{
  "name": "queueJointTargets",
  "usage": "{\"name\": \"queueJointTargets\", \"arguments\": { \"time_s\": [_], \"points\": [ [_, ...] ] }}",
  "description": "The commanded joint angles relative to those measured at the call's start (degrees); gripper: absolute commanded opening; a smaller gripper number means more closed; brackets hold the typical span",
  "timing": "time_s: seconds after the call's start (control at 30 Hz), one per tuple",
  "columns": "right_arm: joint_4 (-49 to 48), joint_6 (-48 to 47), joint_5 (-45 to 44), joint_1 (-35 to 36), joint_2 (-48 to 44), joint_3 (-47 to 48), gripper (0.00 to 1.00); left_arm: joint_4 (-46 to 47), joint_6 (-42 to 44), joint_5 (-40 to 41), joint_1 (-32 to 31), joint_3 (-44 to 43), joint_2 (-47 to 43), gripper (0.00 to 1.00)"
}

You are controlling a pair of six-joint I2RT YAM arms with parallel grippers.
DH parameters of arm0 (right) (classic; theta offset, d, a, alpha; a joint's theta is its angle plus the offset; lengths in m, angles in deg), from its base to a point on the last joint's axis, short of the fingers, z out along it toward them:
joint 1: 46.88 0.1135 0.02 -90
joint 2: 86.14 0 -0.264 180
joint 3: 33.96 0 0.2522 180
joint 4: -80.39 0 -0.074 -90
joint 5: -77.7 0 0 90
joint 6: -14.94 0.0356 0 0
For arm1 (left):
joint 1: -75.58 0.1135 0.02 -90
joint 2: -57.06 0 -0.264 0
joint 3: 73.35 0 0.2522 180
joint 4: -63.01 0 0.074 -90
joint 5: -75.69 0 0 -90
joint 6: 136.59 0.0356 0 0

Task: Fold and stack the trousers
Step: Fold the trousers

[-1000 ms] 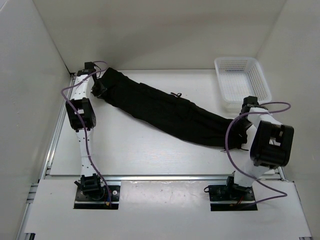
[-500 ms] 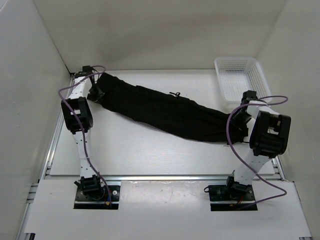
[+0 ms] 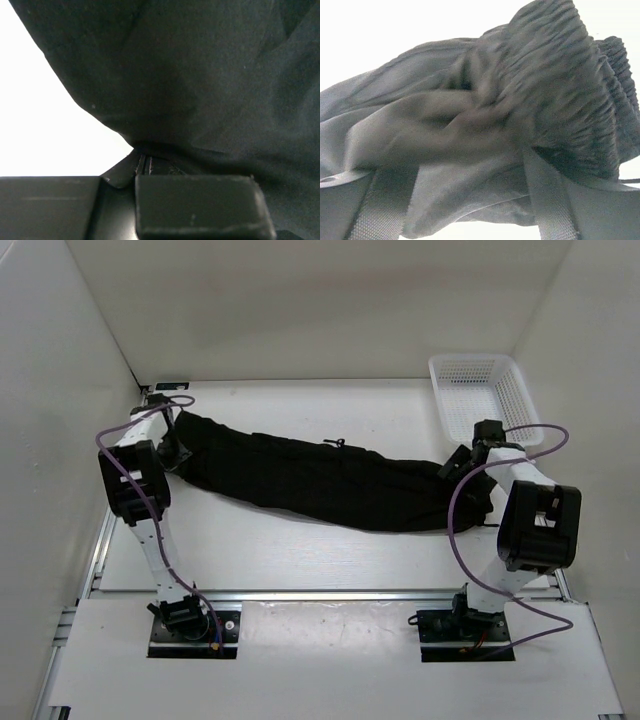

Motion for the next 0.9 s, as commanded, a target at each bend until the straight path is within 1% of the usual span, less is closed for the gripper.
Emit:
{"name": "queueJointTargets", "arguments": {
  "time_s": [0.0,0.13,0.2,0.27,0.37,0.4,0.43,0.5,0.53,0.6,0.63,0.67,0.7,0.73,0.77,0.87],
  "points": [
    [0.03,-1.18,-2.07,1.80,-5.58,0.40,0.87,2.18,0.54,4.89,0.76,2.08,-7.01,0.10],
    [0.55,-1.79,-2.07,5.40,-8.22,0.93,0.89,2.18,0.01,7.34,1.36,3.50,-8.52,0.10],
    [2.04,-1.80,-2.07,5.40,-8.22,0.93,0.89,2.18,0.01,7.35,2.95,5.34,-9.31,0.10],
    [2.05,-1.80,-1.28,5.40,-7.70,0.93,0.89,2.18,0.01,5.51,5.48,6.39,-10.71,0.10],
    [2.66,-1.80,-1.80,5.40,-6.20,-0.65,0.89,2.18,0.01,4.98,7.52,7.80,-13.08,0.10],
    [2.66,-1.19,-1.80,5.40,-5.68,-1.44,0.87,2.18,0.01,4.98,8.04,7.80,-13.61,0.10],
    [2.66,-1.18,-1.80,5.40,-5.67,-1.45,0.78,2.18,0.01,5.50,8.05,8.32,-14.66,0.10],
    [2.66,-0.65,-1.10,6.71,-7.15,-1.45,0.67,2.18,-0.51,6.03,8.05,8.33,-15.20,0.10],
    [2.66,-0.65,-1.10,7.59,-8.12,-1.45,0.53,2.18,-0.51,6.03,8.05,8.33,-15.81,0.10],
    [2.66,-0.13,-1.98,11.28,-10.50,0.22,0.37,2.18,-0.51,4.98,8.05,8.33,-15.81,0.10],
    [2.66,-0.13,-1.98,12.77,-10.51,0.92,0.24,2.18,-0.51,4.98,8.05,8.33,-15.81,0.10],
    [3.18,0.40,-1.98,15.83,-9.46,2.67,0.18,2.18,-0.51,4.37,8.05,7.81,-15.81,0.10],
    [3.71,0.40,-1.98,17.34,-8.41,3.56,0.14,2.18,-0.51,3.58,8.05,7.80,-15.81,0.10],
    [3.72,1.27,-1.98,19.88,-7.18,4.61,0.08,2.18,-0.51,3.57,8.05,7.80,-15.81,0.10],
    [3.72,1.28,-2.59,20.95,-4.47,6.18,0.05,2.18,-0.51,2.96,8.05,7.80,-15.81,0.10],
    [3.20,2.78,-2.60,23.50,0.98,9.00,0.03,2.18,-0.51,2.96,7.53,6.75,-15.81,0.10]
  ]
}}
